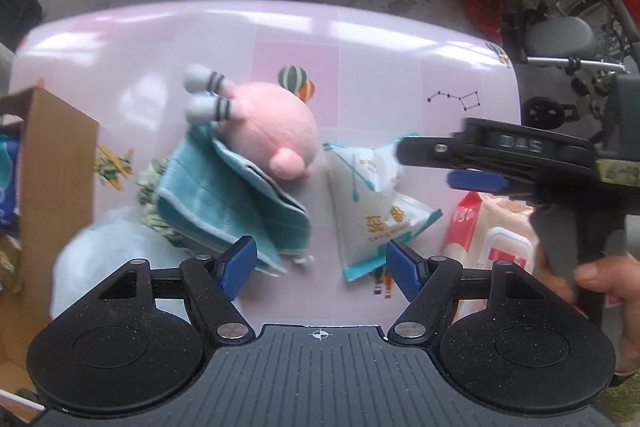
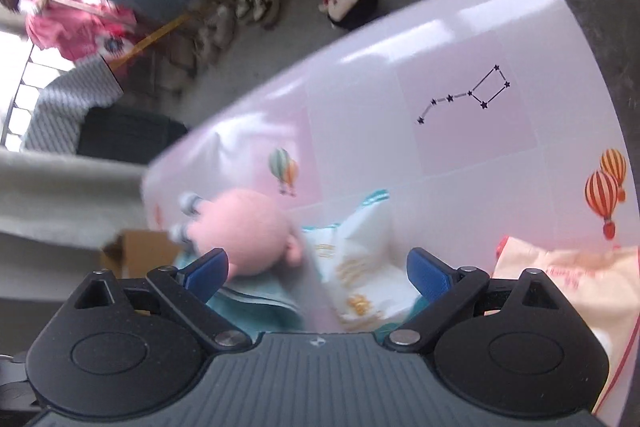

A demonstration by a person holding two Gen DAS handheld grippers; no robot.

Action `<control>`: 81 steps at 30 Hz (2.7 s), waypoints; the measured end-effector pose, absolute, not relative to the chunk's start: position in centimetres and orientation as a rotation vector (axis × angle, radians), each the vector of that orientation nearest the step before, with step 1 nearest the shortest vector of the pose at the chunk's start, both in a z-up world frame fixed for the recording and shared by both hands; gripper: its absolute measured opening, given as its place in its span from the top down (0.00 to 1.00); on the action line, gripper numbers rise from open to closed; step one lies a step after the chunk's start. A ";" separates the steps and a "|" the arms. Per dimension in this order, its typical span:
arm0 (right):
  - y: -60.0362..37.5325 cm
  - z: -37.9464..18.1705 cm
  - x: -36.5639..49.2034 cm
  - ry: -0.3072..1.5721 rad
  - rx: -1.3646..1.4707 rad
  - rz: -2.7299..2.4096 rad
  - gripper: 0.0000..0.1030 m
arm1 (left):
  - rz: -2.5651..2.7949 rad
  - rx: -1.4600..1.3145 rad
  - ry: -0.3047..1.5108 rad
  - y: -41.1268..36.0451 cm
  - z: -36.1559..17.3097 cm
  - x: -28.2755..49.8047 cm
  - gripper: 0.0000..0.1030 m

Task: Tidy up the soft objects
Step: 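Move both tools back toward the pink plush toy and cotton swab bag, then grasp the white spoon-print cotton swab bag with the left tool, then grasp the teal checked towel under the plush with the right tool while the left tool holds the bag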

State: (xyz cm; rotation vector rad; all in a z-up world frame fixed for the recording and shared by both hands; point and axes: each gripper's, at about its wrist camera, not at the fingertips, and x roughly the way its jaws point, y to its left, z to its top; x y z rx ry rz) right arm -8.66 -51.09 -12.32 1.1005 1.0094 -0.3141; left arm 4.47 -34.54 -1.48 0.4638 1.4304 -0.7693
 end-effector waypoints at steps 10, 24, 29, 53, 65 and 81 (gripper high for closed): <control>-50.9 -18.3 -6.3 1.157 1.205 -0.254 0.67 | -0.781 0.429 1.513 -36.4 -4.3 4.0 0.33; -50.2 -18.2 -10.9 1.061 1.491 -0.155 0.96 | -0.820 0.465 1.547 -36.4 -5.5 2.6 0.31; -50.4 -16.0 -12.1 1.027 1.504 -0.101 0.96 | -0.844 0.524 1.501 -36.0 -5.0 2.3 0.31; -47.9 -9.8 -11.8 1.071 1.549 0.278 1.00 | -0.951 0.504 1.325 -31.1 0.4 0.1 0.52; -46.0 -9.2 -10.0 1.052 1.537 0.298 0.92 | -0.880 0.452 1.279 -27.9 1.2 1.0 0.58; -44.2 -8.5 -7.6 0.921 1.170 -0.068 0.44 | -0.798 0.300 1.334 -20.6 1.4 5.5 0.58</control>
